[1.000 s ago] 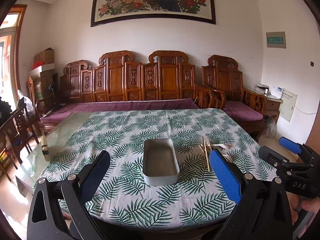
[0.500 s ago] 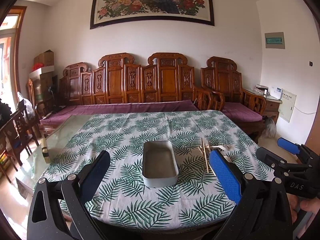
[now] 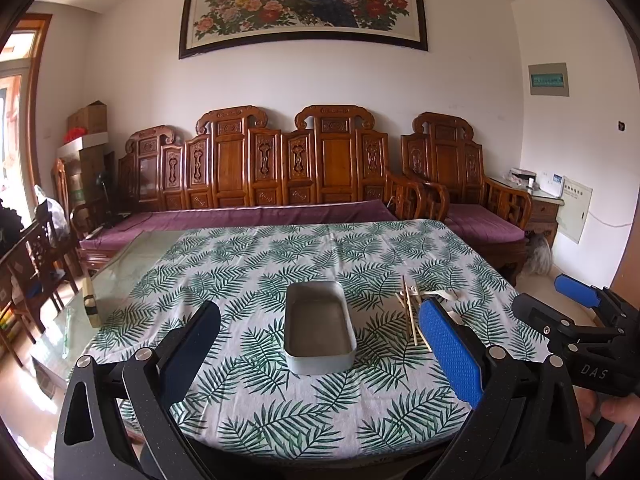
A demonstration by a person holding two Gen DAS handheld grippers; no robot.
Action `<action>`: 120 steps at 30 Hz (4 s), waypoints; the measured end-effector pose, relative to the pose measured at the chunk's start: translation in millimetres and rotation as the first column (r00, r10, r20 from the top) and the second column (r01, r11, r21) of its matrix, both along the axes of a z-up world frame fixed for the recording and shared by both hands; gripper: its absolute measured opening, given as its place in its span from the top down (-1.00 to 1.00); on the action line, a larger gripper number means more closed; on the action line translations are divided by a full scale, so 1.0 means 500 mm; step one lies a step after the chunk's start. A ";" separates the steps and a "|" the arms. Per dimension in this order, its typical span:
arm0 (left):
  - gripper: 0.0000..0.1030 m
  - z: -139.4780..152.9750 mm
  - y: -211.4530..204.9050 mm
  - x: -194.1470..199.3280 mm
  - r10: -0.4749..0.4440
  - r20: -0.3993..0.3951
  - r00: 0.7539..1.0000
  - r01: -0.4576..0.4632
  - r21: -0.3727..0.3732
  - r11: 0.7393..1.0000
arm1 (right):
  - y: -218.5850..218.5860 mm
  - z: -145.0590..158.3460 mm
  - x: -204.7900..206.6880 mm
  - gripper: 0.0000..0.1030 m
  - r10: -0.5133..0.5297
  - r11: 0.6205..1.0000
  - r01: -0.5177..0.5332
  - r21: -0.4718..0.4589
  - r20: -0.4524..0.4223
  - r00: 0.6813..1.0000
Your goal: Organize utensils
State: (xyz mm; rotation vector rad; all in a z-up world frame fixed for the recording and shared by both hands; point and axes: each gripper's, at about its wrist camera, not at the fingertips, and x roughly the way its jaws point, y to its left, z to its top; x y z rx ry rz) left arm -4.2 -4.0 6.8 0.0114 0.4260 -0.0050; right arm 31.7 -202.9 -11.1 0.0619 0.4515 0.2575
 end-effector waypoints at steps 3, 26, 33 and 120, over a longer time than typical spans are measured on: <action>-0.87 0.000 0.000 0.000 0.000 0.000 1.000 0.000 0.000 1.000 | 0.000 0.000 0.000 -0.95 0.000 1.000 0.000 0.000 0.000 1.000; -0.87 0.000 -0.003 0.000 -0.001 -0.001 1.000 0.001 0.004 1.000 | -0.004 0.001 0.002 -0.95 -0.001 1.000 0.001 0.002 0.001 1.000; -0.87 -0.016 -0.005 0.017 -0.018 -0.029 0.999 0.018 0.006 1.000 | -0.012 -0.011 0.012 -0.95 0.001 1.000 -0.001 -0.003 -0.018 1.000; -0.25 -0.378 -0.249 0.473 -0.254 -0.474 0.843 0.319 0.059 0.946 | -0.199 -0.415 0.492 0.86 0.028 0.989 -0.104 -0.102 -0.569 0.822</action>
